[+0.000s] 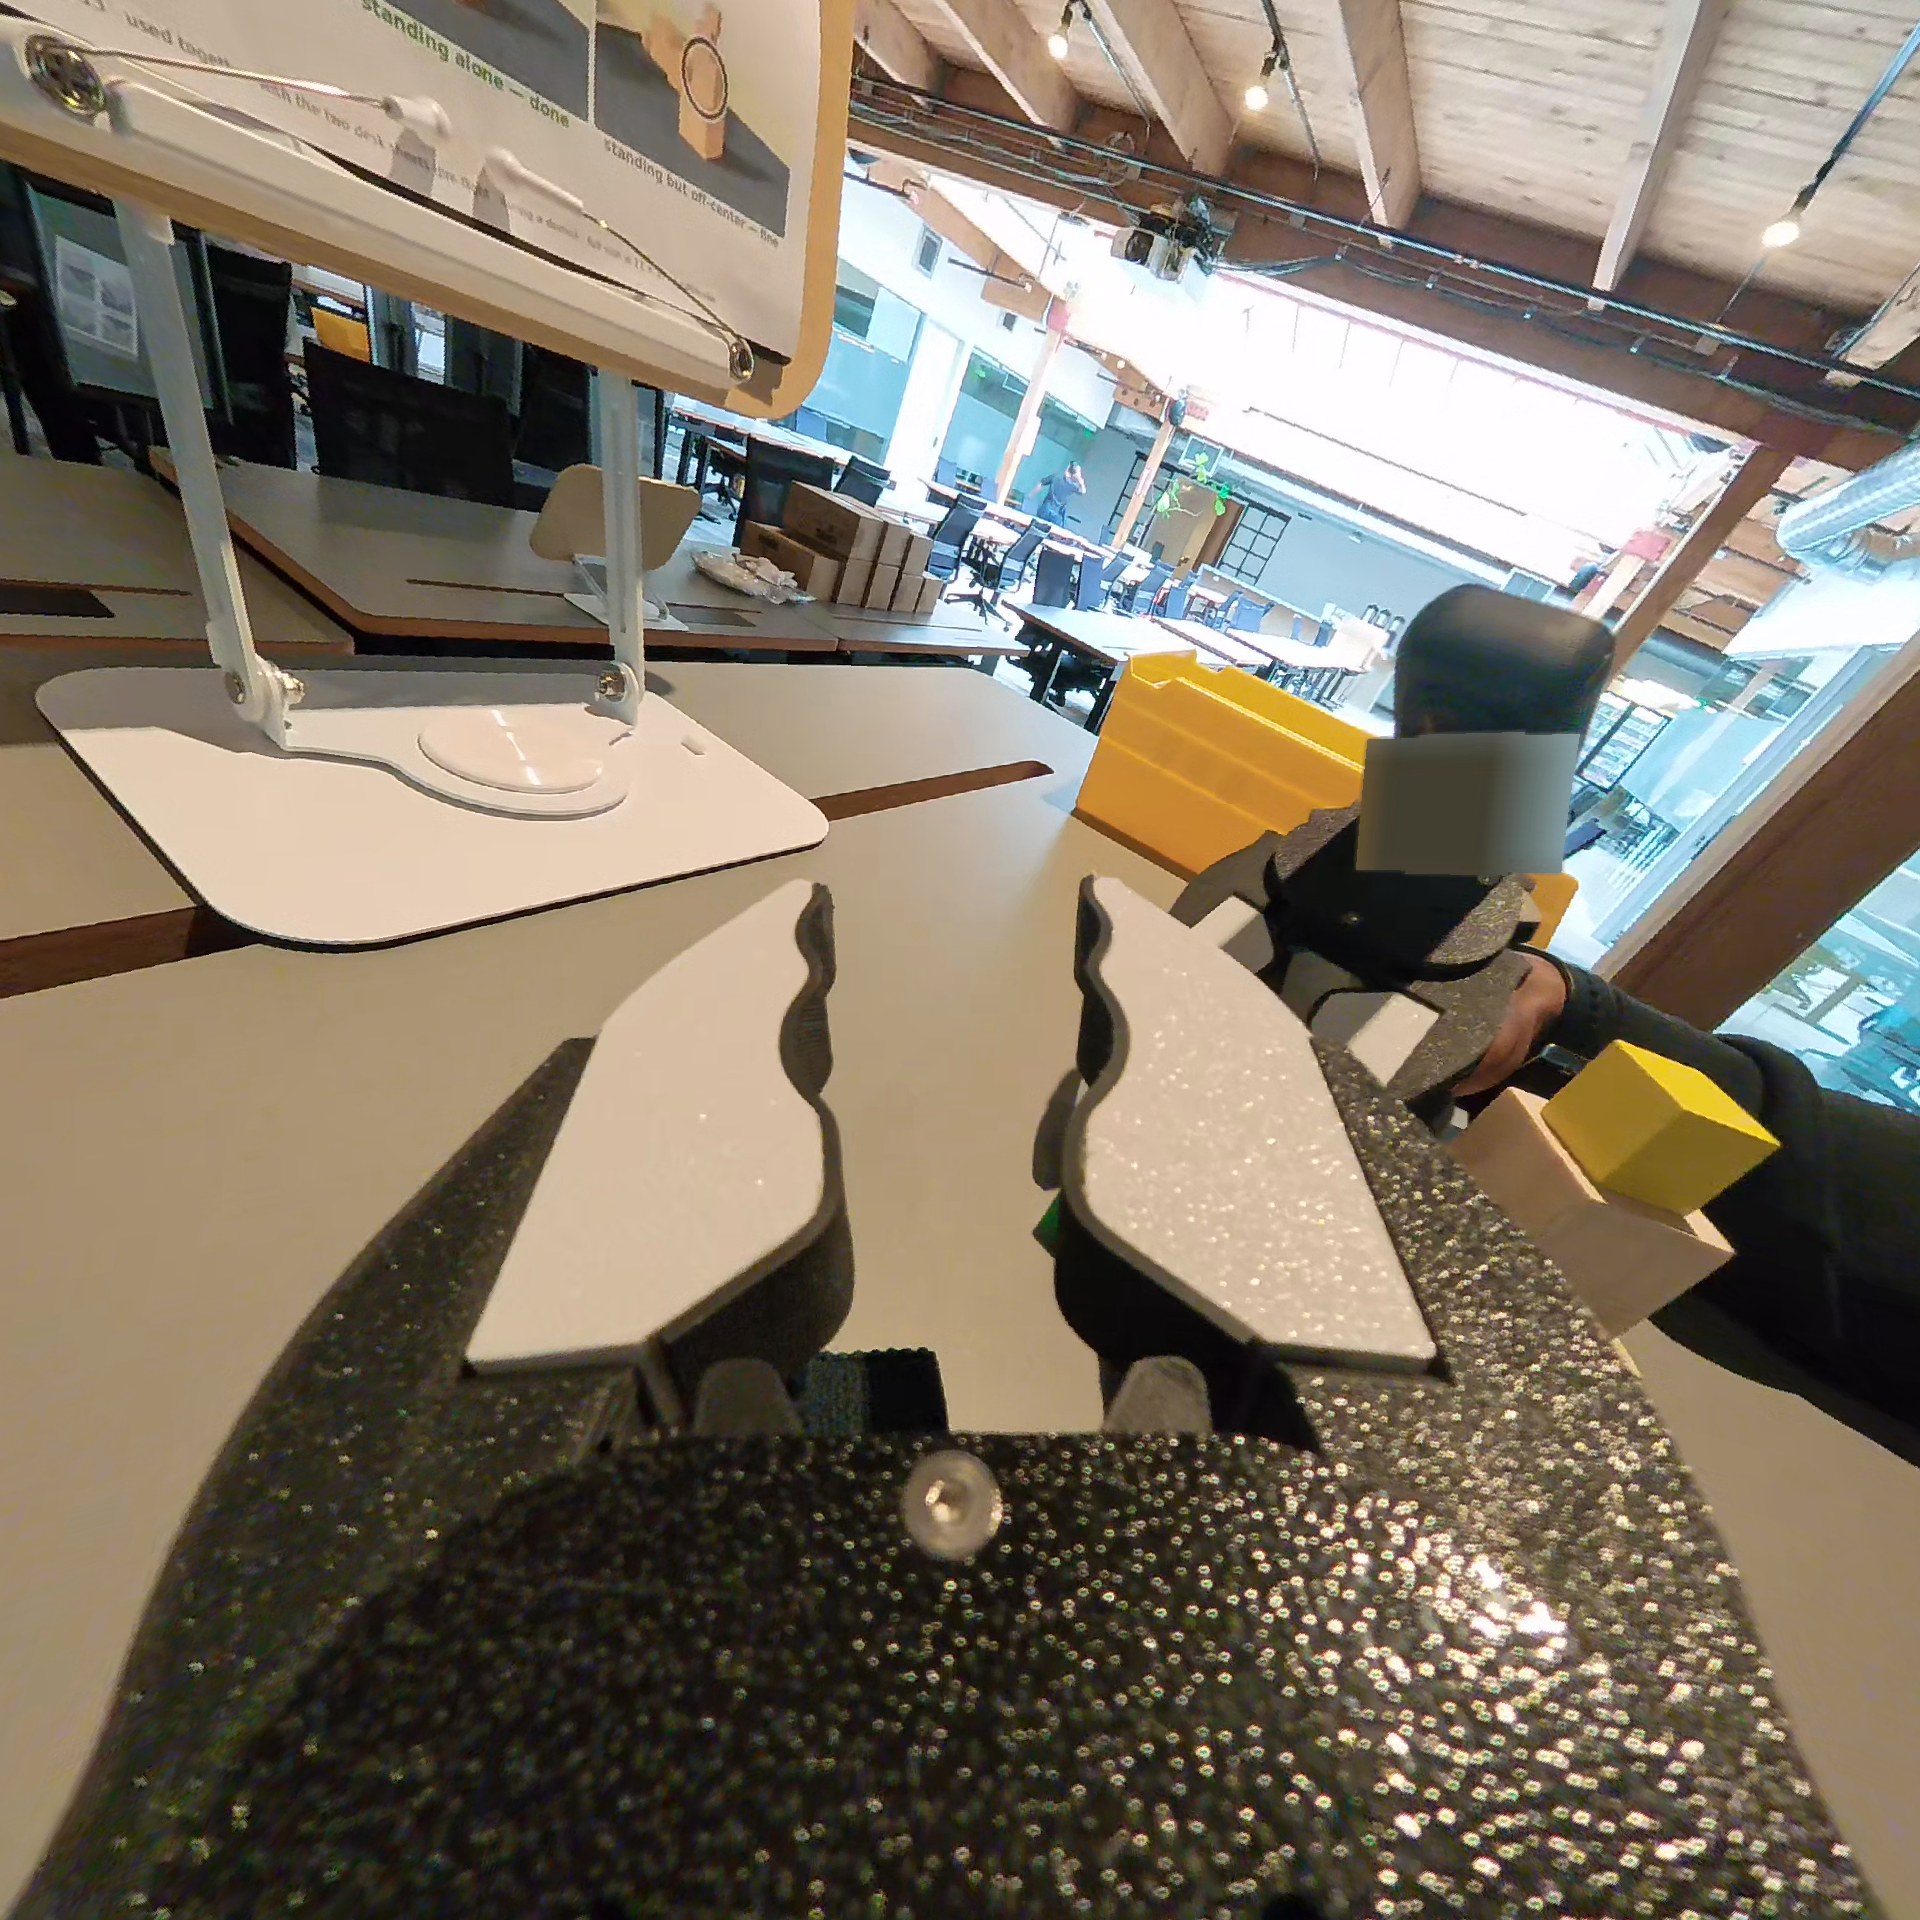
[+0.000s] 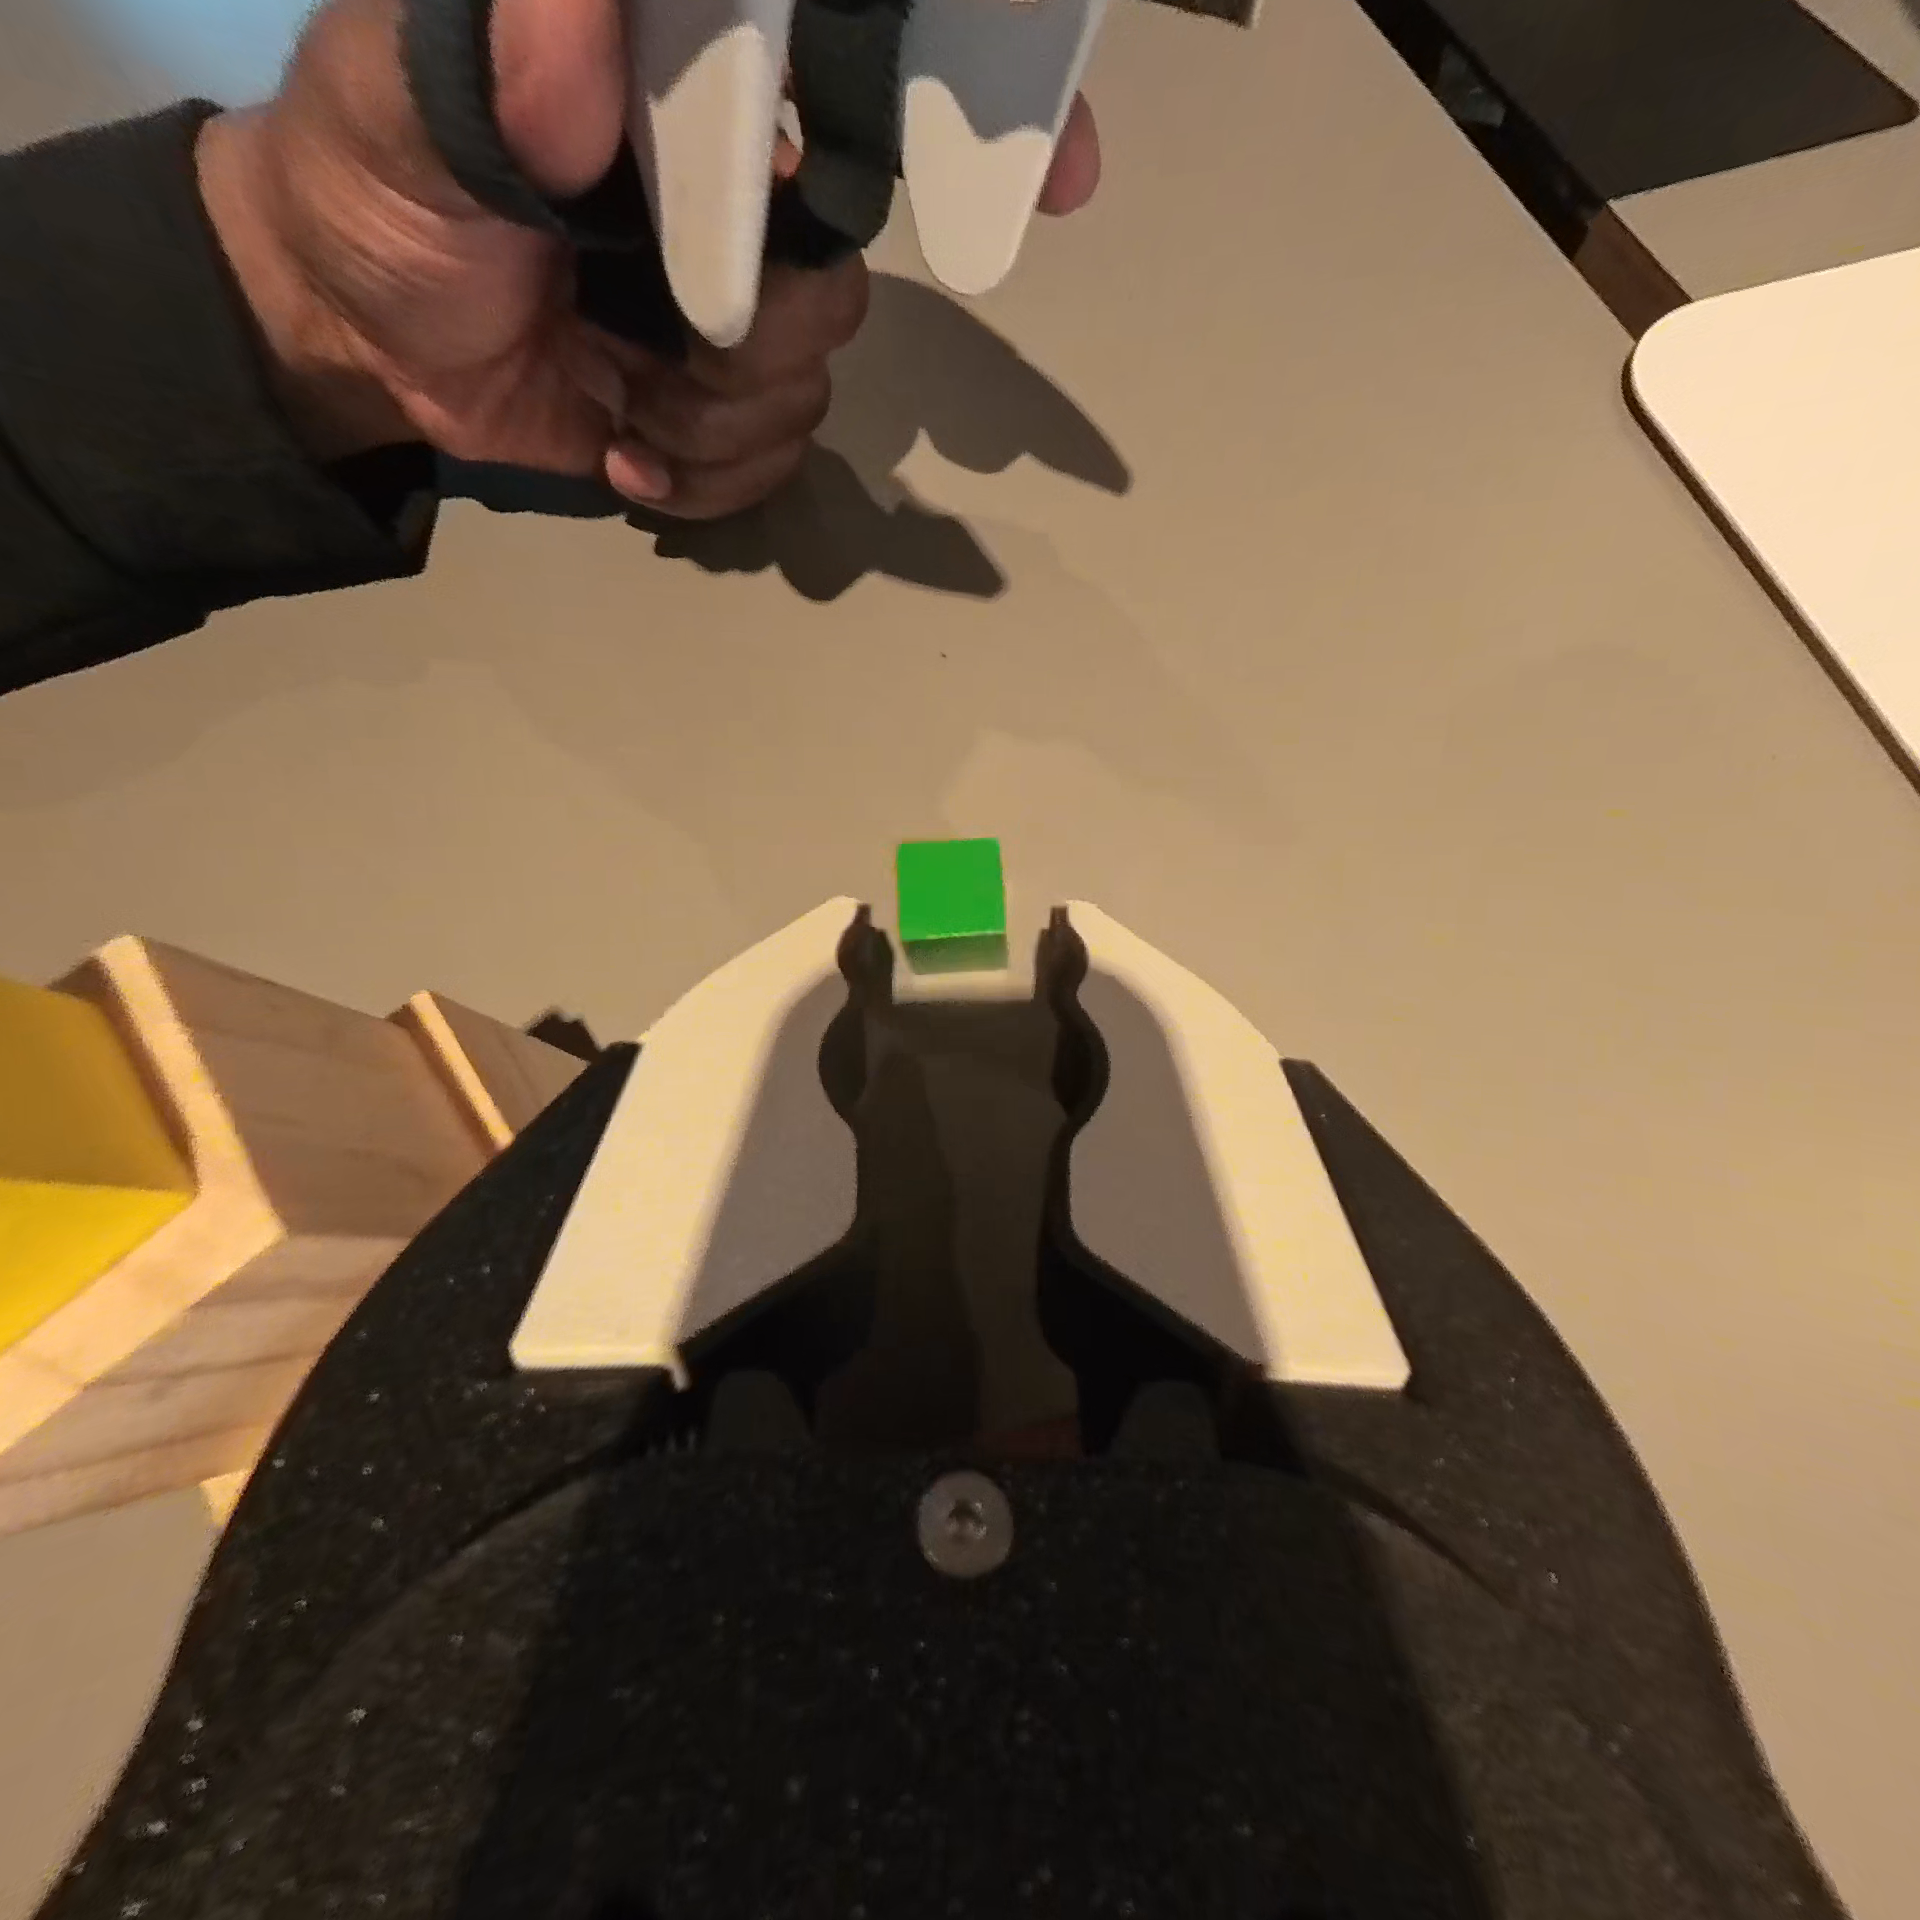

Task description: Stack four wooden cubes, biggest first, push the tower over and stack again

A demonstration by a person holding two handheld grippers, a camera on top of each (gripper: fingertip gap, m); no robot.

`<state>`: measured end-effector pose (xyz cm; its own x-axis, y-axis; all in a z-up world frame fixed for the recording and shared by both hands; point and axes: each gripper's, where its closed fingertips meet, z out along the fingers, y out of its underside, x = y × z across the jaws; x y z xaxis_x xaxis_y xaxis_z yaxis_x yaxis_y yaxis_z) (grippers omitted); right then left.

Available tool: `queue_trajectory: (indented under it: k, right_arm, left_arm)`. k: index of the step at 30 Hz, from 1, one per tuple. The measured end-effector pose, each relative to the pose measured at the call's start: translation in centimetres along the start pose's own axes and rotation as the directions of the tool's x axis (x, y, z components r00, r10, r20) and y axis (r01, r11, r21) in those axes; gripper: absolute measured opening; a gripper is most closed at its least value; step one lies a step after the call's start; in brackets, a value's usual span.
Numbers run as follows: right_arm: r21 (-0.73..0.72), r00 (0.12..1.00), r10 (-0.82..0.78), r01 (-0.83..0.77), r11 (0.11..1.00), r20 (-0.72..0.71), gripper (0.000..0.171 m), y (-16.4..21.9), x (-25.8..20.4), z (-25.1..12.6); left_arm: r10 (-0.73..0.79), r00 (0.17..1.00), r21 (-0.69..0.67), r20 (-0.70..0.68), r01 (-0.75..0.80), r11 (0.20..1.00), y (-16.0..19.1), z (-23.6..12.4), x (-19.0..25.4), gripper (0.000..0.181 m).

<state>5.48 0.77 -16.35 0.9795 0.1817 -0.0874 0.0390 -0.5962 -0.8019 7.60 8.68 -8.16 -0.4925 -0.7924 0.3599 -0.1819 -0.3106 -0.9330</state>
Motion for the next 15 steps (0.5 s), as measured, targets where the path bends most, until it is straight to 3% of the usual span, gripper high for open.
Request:
queue_trajectory:
  k: [4, 15]
  right_arm:
    - [0.053, 0.998, 0.031, -0.034, 0.998, 0.051, 0.031, -0.9, -0.6, 0.0]
    - [-0.076, 0.994, 0.093, -0.089, 0.993, 0.054, 0.028, 0.6, -0.4, 1.0]
  left_arm:
    - [-0.003, 1.0, -0.002, -0.001, 0.003, 1.0, 0.0, 0.0, 0.0, 0.044]
    - [-0.007, 1.0, -0.004, 0.002, 0.007, 1.0, 0.0, 0.1, -0.1, 0.044]
